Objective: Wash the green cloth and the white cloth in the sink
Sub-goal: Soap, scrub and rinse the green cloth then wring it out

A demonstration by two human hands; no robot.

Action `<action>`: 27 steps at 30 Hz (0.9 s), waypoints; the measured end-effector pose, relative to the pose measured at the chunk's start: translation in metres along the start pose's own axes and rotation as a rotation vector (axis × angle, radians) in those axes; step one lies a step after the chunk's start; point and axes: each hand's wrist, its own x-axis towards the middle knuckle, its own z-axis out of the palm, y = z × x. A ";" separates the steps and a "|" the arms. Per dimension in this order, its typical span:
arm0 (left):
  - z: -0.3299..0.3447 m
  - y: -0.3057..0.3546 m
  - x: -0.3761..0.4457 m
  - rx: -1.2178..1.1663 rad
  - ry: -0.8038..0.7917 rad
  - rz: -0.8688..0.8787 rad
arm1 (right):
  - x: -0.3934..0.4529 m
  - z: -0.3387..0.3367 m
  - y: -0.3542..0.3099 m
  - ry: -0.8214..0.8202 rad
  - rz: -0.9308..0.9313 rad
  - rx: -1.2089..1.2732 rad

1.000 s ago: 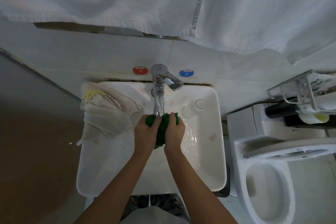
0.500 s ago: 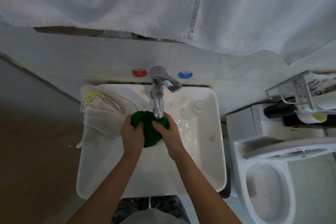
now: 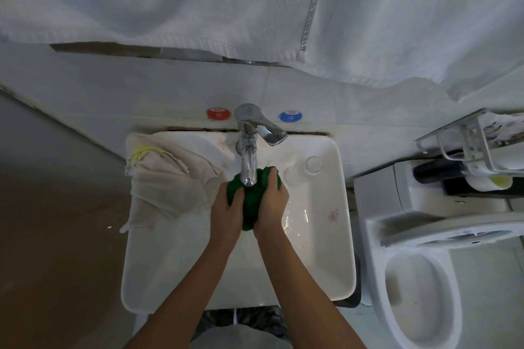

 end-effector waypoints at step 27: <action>-0.002 -0.015 -0.002 0.110 -0.058 0.142 | -0.015 -0.017 0.011 -0.280 -0.019 -0.002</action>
